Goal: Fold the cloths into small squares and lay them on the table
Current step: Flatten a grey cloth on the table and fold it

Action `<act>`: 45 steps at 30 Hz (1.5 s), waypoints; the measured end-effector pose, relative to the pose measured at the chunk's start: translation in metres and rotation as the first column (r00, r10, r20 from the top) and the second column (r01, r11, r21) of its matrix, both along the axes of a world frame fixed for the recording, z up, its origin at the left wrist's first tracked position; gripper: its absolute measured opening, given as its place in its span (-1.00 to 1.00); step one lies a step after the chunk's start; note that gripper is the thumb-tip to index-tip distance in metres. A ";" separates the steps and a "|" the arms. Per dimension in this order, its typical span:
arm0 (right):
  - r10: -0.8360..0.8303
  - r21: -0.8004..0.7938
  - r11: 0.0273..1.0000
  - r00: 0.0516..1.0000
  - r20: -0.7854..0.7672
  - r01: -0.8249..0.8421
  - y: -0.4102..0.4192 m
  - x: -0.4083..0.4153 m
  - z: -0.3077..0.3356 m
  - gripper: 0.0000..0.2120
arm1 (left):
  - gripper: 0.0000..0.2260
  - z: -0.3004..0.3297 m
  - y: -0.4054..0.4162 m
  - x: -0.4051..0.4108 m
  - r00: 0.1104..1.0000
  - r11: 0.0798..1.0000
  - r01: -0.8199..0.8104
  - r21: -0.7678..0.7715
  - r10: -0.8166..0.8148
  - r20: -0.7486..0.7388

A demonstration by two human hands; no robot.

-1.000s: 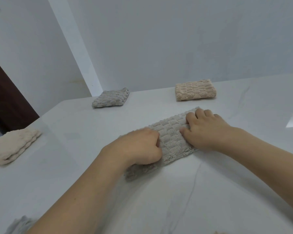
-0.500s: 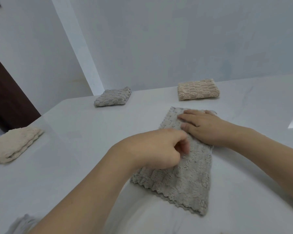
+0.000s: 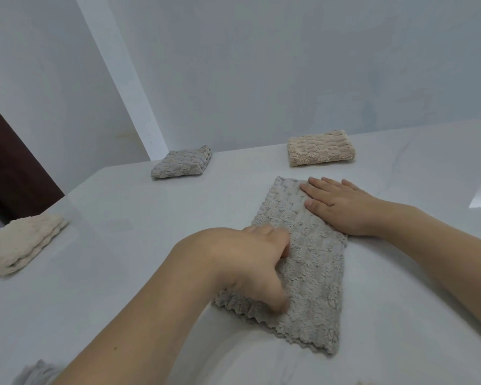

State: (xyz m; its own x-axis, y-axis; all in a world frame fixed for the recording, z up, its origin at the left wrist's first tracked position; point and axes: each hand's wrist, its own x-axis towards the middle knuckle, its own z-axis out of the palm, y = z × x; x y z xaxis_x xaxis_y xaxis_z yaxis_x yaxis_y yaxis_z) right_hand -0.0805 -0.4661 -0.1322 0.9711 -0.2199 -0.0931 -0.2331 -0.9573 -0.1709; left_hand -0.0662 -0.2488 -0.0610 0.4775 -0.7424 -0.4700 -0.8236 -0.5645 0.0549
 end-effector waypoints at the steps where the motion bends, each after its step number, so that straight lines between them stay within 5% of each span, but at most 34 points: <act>1: 0.002 -0.001 1.000 1.000 0.004 -0.002 0.000 0.000 0.000 -0.47 | -0.40 0.002 0.002 -0.002 1.000 1.000 0.007 0.027 -0.007 -0.006; 6: 0.002 0.013 1.000 0.999 0.033 -0.002 -0.002 0.001 -0.003 -0.48 | -0.51 -0.009 -0.001 -0.022 0.971 0.990 0.090 0.107 -0.111 0.213; 13: -0.074 0.050 0.997 0.943 0.323 0.061 -0.001 0.000 -0.006 -0.56 | -0.88 -0.018 -0.009 -0.004 0.961 0.989 0.099 -0.107 -0.067 0.267; 17: -0.179 -0.015 0.979 0.885 0.431 0.205 -0.002 -0.001 -0.003 -0.80 | -0.80 -0.011 -0.002 0.009 0.988 0.996 0.034 -0.077 -0.022 0.155; 22: -0.110 0.037 0.994 0.905 0.412 0.104 -0.004 0.004 -0.007 -0.82 | -0.76 0.006 0.002 0.004 0.995 1.000 -0.008 -0.029 0.011 0.097; 28: 0.075 0.309 0.923 0.896 0.438 -0.228 0.015 -0.001 0.001 -0.90 | -0.87 0.016 -0.002 -0.010 0.931 0.999 0.018 0.028 -0.006 -0.366; 31: -0.019 0.472 0.856 0.900 0.435 -0.210 0.016 -0.001 0.000 -0.80 | -0.84 0.018 0.001 -0.002 0.932 0.996 -0.060 -0.071 0.031 -0.362; 35: -0.180 0.781 0.597 0.918 0.354 -0.184 0.012 -0.003 0.003 -0.44 | -0.90 0.013 0.003 0.024 0.966 0.885 -0.237 -0.402 0.170 -0.196; 40: -0.150 0.809 0.556 0.935 0.320 -0.188 0.010 -0.006 0.005 -0.04 | -0.87 -0.014 -0.004 0.048 0.950 0.714 -0.262 -0.649 0.308 -0.045; 45: -0.187 0.795 0.587 0.931 0.315 -0.151 0.015 -0.004 0.004 -0.53 | -0.87 -0.045 -0.011 0.062 0.922 0.460 -0.221 -0.860 0.386 -0.031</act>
State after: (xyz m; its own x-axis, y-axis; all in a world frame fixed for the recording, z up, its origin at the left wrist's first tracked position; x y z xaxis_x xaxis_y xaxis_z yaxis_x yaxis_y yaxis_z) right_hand -0.0842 -0.4512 -0.1286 0.9679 -0.2374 0.0823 -0.0156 -0.3837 -0.9233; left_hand -0.0044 -0.2597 -0.1058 0.7536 -0.5332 0.3843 -0.6521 -0.5332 0.5390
